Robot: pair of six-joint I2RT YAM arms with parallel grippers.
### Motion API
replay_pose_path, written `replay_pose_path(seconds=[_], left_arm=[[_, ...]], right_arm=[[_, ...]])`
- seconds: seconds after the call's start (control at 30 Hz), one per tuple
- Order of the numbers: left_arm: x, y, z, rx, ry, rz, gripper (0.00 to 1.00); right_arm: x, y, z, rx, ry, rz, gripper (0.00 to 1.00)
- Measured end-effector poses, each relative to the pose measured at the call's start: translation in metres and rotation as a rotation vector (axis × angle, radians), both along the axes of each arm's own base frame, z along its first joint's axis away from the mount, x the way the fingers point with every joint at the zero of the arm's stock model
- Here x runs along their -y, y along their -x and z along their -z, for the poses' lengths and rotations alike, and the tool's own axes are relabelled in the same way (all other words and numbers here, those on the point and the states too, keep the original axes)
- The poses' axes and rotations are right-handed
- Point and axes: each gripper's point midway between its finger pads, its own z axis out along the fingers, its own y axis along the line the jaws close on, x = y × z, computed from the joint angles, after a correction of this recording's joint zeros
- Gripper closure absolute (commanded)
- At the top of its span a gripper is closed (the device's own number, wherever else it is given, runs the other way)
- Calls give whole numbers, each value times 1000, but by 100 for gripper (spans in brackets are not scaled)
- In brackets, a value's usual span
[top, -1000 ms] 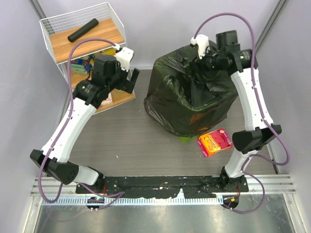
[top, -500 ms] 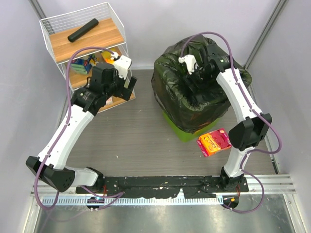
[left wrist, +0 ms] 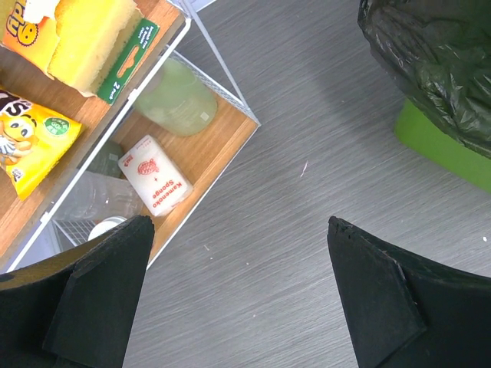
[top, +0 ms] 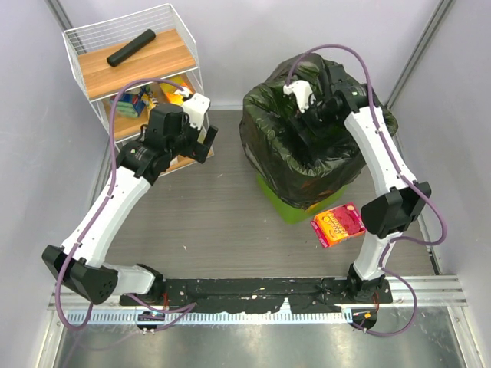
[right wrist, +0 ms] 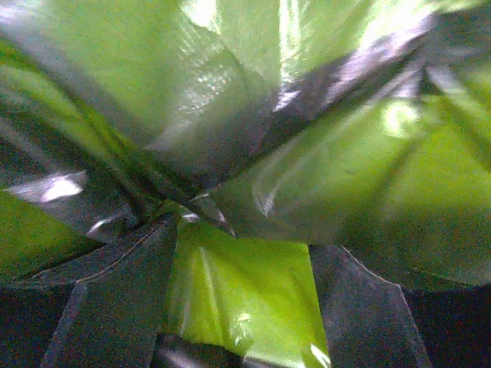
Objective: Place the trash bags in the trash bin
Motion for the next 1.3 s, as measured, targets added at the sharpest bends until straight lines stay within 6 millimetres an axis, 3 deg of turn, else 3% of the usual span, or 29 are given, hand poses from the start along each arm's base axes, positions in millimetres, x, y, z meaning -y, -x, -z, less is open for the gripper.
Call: replay_pose_path(seconds=[0.27, 0.43, 0.57, 0.67, 0.83, 0.93, 1.17, 1.3], left_arm=[[-1, 1, -3, 11, -2, 2, 0], [-1, 1, -6, 21, 2, 2, 0], [-2, 2, -13, 42, 10, 4, 0], [-3, 4, -20, 67, 14, 8, 0], [-5, 6, -32, 106, 19, 14, 1], [-5, 5, -36, 122, 19, 17, 0], [-5, 5, -28, 112, 0, 24, 0], [-5, 5, -28, 111, -1, 24, 0]], right_arm=[[0, 5, -81, 198, -58, 0, 24], [11, 6, -120, 326, -54, 43, 24], [17, -2, -140, 395, -41, 75, 23], [20, -9, -142, 412, -20, 90, 24], [21, -9, -118, 339, 28, 61, 24], [18, 1, -112, 304, 30, 3, 24], [7, 34, -120, 342, 8, -214, 25], [9, 46, -110, 331, 39, -299, 25]])
